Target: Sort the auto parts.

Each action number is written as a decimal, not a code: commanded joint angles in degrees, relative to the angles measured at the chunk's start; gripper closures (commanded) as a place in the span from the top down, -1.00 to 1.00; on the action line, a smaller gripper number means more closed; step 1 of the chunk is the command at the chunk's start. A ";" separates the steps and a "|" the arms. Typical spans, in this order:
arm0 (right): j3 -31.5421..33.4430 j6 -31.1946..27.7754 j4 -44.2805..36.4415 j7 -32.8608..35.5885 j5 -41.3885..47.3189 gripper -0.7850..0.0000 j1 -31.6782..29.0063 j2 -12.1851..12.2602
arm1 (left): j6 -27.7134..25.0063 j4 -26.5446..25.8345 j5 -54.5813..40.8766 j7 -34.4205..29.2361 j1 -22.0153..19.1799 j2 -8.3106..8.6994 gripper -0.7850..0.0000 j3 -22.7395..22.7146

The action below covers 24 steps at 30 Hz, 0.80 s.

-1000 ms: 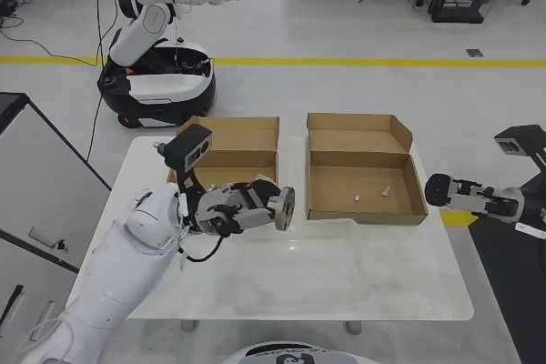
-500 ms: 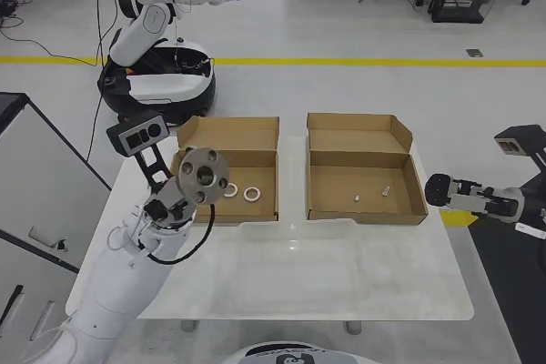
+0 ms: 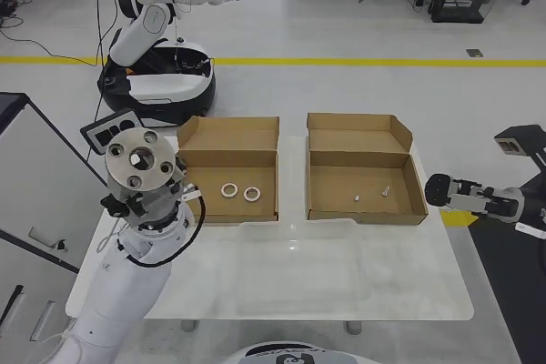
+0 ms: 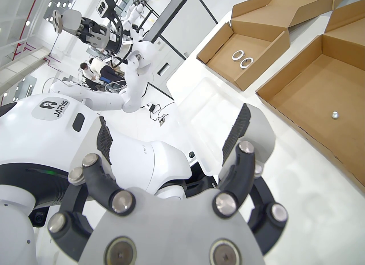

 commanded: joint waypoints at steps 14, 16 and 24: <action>0.00 0.00 0.00 0.00 0.01 1.00 0.00 0.00 | 1.41 2.52 12.63 -1.40 1.82 1.29 -1.00 -1.47; 0.00 0.00 0.00 0.00 0.01 1.00 0.00 0.00 | 0.66 2.59 12.68 -0.66 2.18 1.57 -1.00 -1.06; 0.00 0.00 0.00 0.00 0.01 1.00 0.00 0.00 | 0.00 0.78 7.73 0.00 2.17 2.31 -1.00 -0.58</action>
